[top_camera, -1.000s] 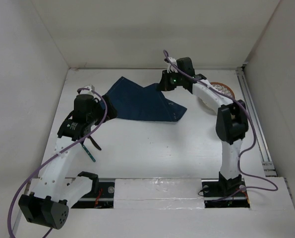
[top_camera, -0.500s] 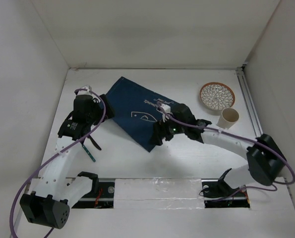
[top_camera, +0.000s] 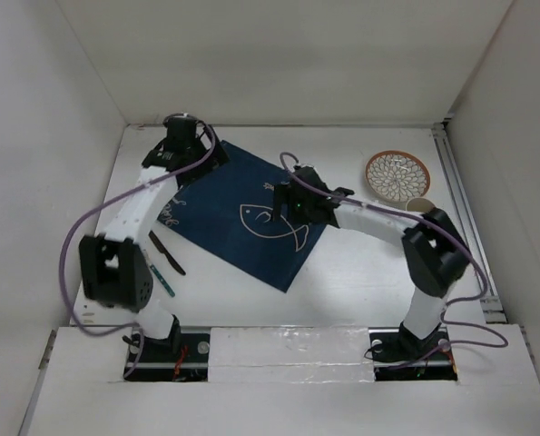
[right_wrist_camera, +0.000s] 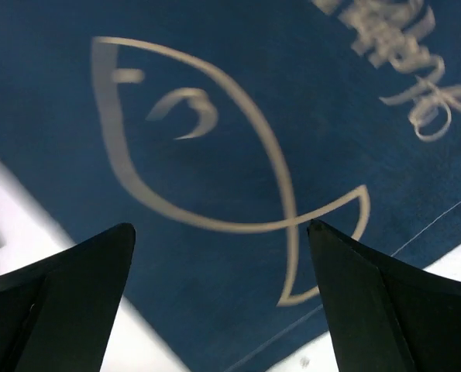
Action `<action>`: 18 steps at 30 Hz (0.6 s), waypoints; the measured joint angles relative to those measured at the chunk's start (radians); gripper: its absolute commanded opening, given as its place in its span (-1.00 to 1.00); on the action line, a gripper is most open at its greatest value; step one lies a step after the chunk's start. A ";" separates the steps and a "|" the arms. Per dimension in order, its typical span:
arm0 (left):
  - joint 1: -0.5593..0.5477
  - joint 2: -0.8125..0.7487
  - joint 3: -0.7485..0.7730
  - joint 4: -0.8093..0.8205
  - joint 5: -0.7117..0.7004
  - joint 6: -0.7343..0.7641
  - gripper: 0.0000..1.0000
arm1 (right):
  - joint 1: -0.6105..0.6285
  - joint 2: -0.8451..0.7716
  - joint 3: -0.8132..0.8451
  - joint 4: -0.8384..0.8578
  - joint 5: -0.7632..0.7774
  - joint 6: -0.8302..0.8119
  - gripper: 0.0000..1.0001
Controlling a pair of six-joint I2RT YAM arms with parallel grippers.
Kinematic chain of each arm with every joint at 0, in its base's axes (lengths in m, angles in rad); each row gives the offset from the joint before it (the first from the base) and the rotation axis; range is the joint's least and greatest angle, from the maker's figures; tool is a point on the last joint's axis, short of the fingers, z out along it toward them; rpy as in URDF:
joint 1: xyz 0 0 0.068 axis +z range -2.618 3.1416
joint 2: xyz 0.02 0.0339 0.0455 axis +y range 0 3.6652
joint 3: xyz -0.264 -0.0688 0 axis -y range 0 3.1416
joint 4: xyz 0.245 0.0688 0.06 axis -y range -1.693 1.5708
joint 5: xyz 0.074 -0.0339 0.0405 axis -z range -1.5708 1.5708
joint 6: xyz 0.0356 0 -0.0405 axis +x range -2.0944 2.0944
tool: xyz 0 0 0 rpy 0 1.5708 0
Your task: Set the dinner table for one person
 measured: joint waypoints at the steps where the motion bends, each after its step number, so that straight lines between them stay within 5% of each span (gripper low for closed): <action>1: 0.000 0.076 0.053 0.004 0.001 0.000 0.98 | -0.003 0.065 0.027 -0.031 0.029 0.029 0.98; 9: 0.000 0.529 0.220 -0.042 -0.007 -0.016 0.98 | 0.007 0.193 0.067 -0.135 0.126 0.218 0.98; 18: -0.030 0.631 0.296 -0.103 -0.034 -0.043 0.98 | -0.040 0.350 0.293 -0.327 0.166 0.300 0.98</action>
